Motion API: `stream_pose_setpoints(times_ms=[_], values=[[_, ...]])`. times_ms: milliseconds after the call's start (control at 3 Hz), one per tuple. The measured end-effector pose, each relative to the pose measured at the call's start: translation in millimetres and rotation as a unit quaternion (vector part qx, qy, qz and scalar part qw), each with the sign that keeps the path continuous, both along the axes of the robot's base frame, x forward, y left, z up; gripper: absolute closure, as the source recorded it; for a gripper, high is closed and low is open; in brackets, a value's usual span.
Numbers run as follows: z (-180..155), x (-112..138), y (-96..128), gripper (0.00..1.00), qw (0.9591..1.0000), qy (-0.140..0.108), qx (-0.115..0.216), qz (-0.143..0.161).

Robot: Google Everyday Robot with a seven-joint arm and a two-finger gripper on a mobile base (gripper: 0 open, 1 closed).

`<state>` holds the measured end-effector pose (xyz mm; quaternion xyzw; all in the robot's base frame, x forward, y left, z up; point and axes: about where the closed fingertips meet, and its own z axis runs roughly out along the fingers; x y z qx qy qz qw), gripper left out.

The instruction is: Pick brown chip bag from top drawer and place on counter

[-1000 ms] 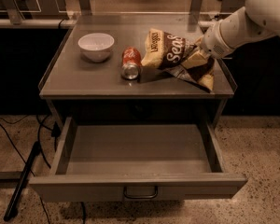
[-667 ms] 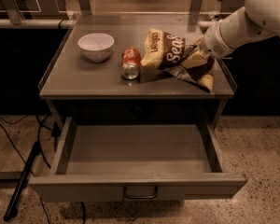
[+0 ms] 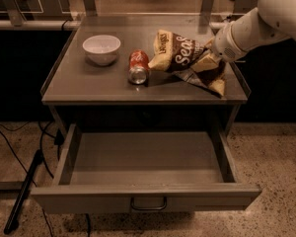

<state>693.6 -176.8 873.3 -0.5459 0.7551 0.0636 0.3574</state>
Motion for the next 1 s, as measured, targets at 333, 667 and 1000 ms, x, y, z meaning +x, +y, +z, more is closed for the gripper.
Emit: stream_pose_setpoints(times_ms=[333,667,1000], values=[[-0.1,0.0,0.1,0.04,1.0,0.0,0.0,0.0],[-0.2,0.0,0.1,0.0,1.0,0.0,0.0,0.0],[-0.2,0.0,0.1,0.0,1.0,0.0,0.0,0.0]])
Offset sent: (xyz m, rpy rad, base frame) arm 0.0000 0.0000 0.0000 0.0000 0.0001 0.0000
